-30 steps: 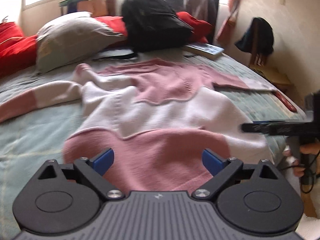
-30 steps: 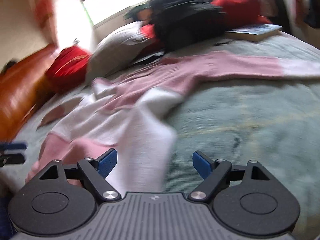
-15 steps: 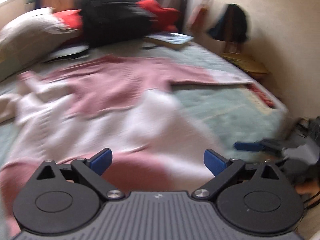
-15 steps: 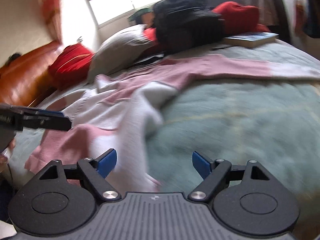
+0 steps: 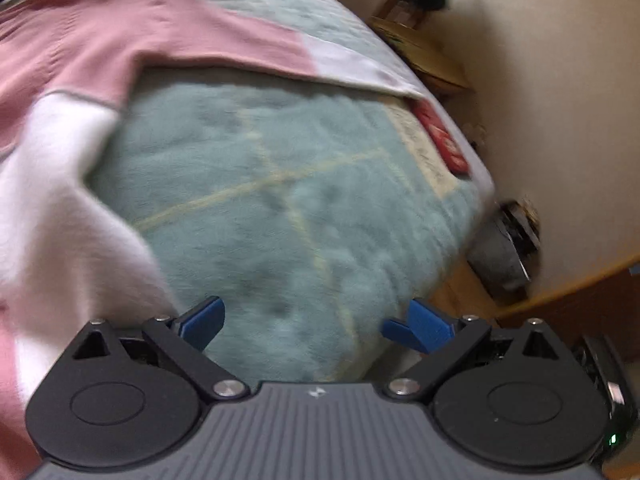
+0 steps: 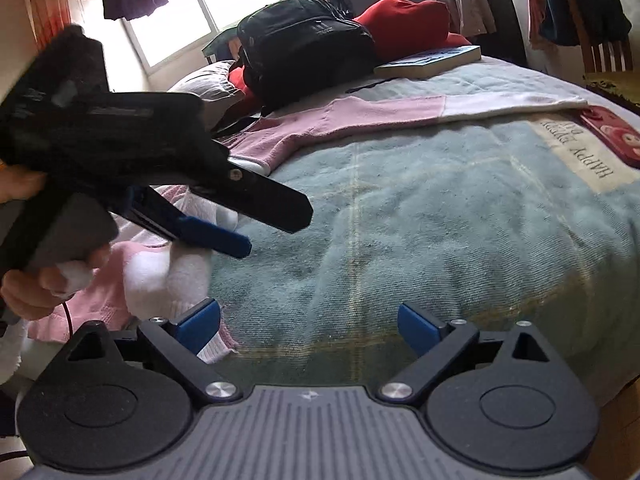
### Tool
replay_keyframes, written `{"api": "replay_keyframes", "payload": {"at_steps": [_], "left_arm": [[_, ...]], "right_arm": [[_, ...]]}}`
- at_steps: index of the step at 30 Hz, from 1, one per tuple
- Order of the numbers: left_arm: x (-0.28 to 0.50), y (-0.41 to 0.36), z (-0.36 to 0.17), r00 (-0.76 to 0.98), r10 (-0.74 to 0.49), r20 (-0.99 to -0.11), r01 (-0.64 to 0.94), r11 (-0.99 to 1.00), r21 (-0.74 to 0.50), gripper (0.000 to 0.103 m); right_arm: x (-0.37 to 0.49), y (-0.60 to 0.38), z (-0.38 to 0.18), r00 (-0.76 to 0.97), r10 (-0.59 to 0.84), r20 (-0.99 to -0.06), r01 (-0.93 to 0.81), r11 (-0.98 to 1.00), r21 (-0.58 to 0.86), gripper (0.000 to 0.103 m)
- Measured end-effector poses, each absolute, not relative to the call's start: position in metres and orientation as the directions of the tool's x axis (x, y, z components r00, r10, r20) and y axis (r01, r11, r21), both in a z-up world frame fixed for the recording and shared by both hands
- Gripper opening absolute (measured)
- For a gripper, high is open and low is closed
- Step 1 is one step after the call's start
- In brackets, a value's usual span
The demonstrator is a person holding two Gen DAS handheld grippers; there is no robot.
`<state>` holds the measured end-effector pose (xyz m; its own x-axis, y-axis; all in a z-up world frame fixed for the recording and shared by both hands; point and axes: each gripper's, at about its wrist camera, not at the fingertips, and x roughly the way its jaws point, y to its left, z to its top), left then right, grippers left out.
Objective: Fold clothes
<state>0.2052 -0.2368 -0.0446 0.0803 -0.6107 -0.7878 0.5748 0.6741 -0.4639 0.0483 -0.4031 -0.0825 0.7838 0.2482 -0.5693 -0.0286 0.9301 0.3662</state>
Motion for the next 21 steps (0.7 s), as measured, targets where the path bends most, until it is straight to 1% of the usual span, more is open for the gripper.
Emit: {"api": "replay_keyframes", "payload": {"at_steps": [2,6,9,13,16,21], "left_arm": [[0.211,-0.222,-0.040,0.142,-0.586,-0.798,0.559,0.713,-0.423,0.098],[0.224,-0.190,-0.041,0.188,-0.559,-0.808,0.513,0.757,-0.404,0.098],[0.225,-0.164,-0.040,0.205,-0.606,-0.769,0.494,0.742,-0.453,0.098],[0.221,-0.138,-0.038,0.235,-0.646,-0.727,0.497,0.722,-0.481,0.098],[0.220,-0.125,-0.045,0.240,-0.671,-0.702,0.489,0.708,-0.510,0.098],[0.219,-0.121,-0.050,0.236,-0.694,-0.680,0.529,0.679,-0.509,0.098]], "right_arm": [[0.049,-0.404,-0.084,0.785,0.255,-0.565,-0.031,0.926,0.376,0.098],[0.053,-0.403,-0.085,0.783,0.264,-0.563,-0.033,0.922,0.385,0.099],[0.054,-0.400,-0.085,0.781,0.263,-0.566,-0.035,0.924,0.381,0.099],[0.056,-0.397,-0.083,0.784,0.279,-0.554,-0.051,0.919,0.390,0.099],[0.061,-0.396,-0.080,0.780,0.349,-0.519,-0.102,0.890,0.445,0.099],[0.083,-0.390,-0.081,0.738,0.493,-0.461,-0.203,0.813,0.545,0.097]]}}
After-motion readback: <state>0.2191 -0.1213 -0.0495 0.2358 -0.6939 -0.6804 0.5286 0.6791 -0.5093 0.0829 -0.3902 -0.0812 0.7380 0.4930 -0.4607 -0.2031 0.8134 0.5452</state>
